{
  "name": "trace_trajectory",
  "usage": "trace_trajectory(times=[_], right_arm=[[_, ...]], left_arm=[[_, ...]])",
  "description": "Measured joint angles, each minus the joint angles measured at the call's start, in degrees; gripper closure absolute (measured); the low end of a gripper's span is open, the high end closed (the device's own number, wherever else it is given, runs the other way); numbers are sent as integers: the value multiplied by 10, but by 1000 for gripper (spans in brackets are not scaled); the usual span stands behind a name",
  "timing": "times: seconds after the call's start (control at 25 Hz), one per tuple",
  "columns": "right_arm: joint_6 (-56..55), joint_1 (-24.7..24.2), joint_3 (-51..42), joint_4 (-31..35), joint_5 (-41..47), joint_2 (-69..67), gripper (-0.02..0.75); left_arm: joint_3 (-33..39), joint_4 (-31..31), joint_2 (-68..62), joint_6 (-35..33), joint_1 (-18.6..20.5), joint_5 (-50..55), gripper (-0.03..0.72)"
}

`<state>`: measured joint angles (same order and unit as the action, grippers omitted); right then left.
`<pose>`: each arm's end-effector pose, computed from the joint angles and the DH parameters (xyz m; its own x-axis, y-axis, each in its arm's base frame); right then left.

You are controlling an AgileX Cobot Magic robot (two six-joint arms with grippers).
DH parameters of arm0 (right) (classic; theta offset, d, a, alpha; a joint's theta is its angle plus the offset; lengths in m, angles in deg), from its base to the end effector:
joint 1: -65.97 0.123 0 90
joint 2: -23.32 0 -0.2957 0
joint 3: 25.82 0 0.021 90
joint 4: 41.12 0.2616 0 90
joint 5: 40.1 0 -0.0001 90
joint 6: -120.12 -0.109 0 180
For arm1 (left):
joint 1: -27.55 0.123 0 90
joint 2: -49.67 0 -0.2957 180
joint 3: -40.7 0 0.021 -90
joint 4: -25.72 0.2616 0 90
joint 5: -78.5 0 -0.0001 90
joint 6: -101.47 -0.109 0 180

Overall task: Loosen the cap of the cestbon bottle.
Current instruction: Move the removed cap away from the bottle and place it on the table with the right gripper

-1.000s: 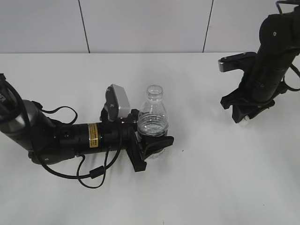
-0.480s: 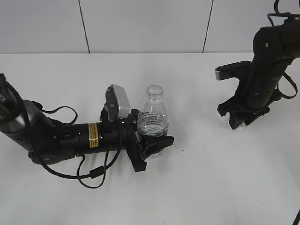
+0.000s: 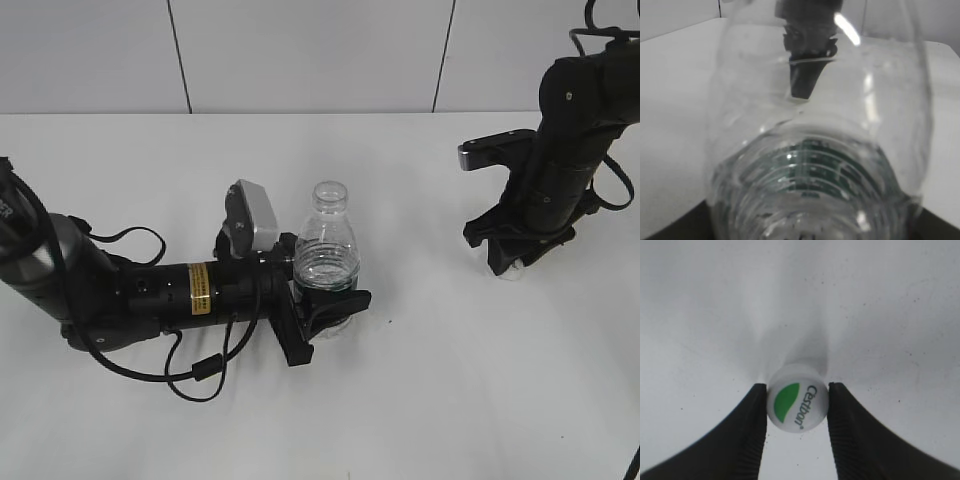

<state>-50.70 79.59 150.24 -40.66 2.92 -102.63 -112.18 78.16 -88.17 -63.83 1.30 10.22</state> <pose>0.3897 0.0950 0.1025 -0.9167 -0.3803 -0.1228 -0.3816 0.9242 -0.0136 0.3030 -0.2389 0.0513 -0.0970 0.1918 -0.9766 0.9631 0.2655 -0.0436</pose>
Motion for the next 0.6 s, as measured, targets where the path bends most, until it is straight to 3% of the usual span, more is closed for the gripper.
trace_trajectory(times=[0.6], right_arm=[[8, 0, 0, 0, 3, 0, 372]], left_arm=[[0, -7, 0, 0, 0, 0, 287]])
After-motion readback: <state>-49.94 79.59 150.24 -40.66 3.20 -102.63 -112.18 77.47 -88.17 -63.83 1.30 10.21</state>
